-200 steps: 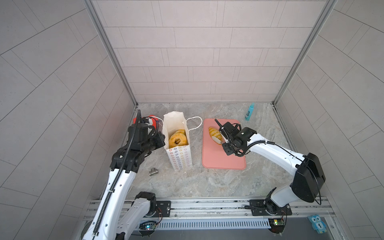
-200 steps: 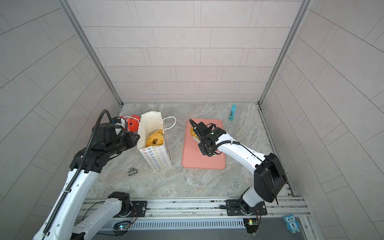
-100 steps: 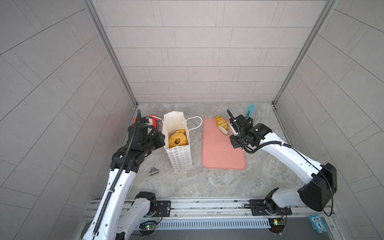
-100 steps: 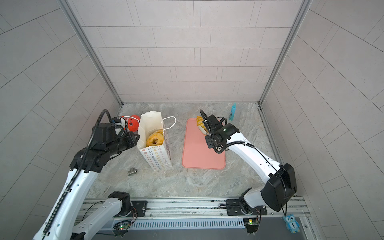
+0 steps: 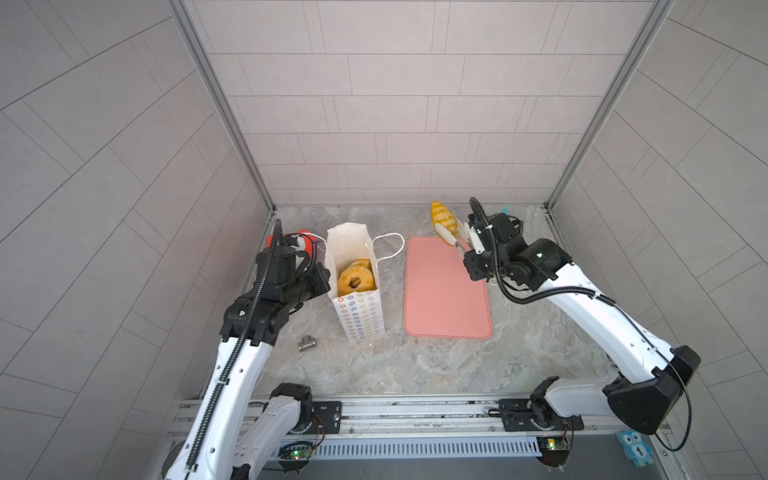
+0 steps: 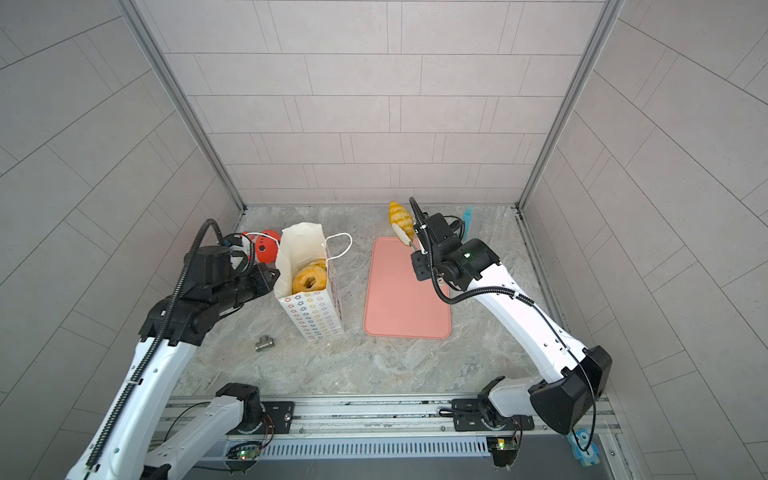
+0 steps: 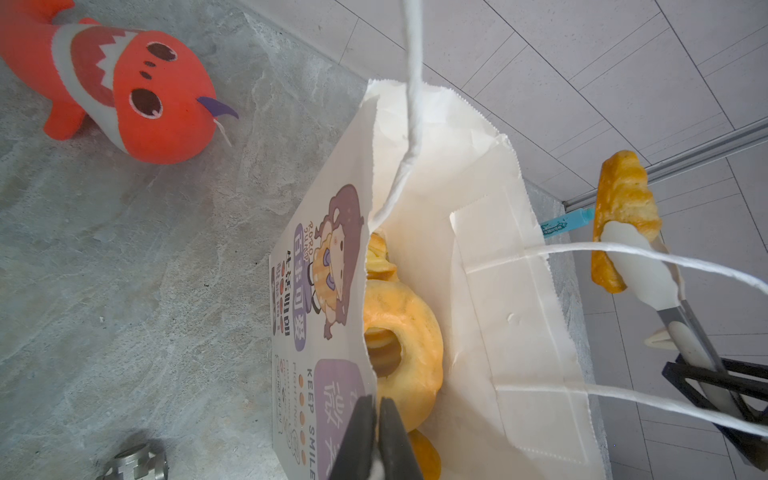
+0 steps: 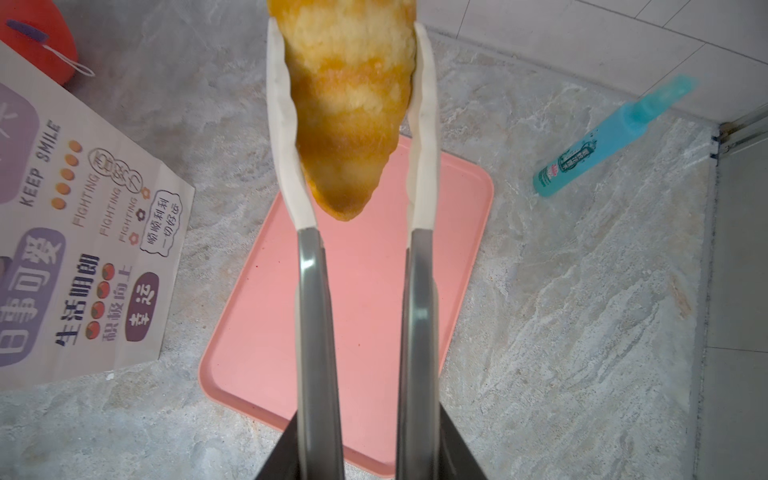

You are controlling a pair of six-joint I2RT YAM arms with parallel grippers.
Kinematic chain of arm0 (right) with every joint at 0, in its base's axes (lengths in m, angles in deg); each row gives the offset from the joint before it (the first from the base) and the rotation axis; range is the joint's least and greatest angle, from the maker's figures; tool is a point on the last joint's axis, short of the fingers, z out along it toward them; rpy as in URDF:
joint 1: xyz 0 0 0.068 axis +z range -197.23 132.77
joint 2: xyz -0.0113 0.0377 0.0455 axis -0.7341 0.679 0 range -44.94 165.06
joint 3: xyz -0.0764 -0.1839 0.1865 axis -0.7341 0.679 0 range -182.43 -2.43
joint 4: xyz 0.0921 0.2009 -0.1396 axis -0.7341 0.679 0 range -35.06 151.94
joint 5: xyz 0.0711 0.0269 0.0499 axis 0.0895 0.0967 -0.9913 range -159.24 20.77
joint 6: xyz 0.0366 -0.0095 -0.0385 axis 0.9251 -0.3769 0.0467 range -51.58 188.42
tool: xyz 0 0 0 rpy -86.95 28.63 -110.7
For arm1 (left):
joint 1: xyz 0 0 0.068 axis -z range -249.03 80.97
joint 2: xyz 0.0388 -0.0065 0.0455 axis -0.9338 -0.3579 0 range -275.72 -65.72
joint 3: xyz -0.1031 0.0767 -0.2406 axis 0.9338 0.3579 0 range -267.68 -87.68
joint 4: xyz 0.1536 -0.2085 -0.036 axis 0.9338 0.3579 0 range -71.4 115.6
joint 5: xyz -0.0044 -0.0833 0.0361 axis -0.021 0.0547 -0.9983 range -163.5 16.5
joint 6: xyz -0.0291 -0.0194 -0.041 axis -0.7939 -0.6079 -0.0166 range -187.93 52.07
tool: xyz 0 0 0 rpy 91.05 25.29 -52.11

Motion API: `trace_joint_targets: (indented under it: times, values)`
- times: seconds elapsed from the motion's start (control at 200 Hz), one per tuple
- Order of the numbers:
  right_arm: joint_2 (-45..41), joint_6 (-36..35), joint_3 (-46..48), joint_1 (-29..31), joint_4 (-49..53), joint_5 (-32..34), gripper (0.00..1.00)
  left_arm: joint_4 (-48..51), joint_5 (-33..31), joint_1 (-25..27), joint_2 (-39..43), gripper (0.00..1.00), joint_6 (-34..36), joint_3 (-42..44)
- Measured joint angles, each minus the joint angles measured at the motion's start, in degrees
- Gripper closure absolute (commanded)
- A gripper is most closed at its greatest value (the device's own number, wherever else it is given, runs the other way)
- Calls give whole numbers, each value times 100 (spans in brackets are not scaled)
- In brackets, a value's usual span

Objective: Place the fake bread into the paper bag
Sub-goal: 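Lift the pinched croissant up off the tray with the right gripper, then carry the croissant over the paper bag opening with the right gripper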

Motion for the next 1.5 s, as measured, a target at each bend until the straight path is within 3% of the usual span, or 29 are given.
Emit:
trace_joint_targets:
  times: [1.501]
  values:
    - [-142, 85, -2079, 94, 605, -807, 64, -4, 4, 0, -2, 91, -42, 0]
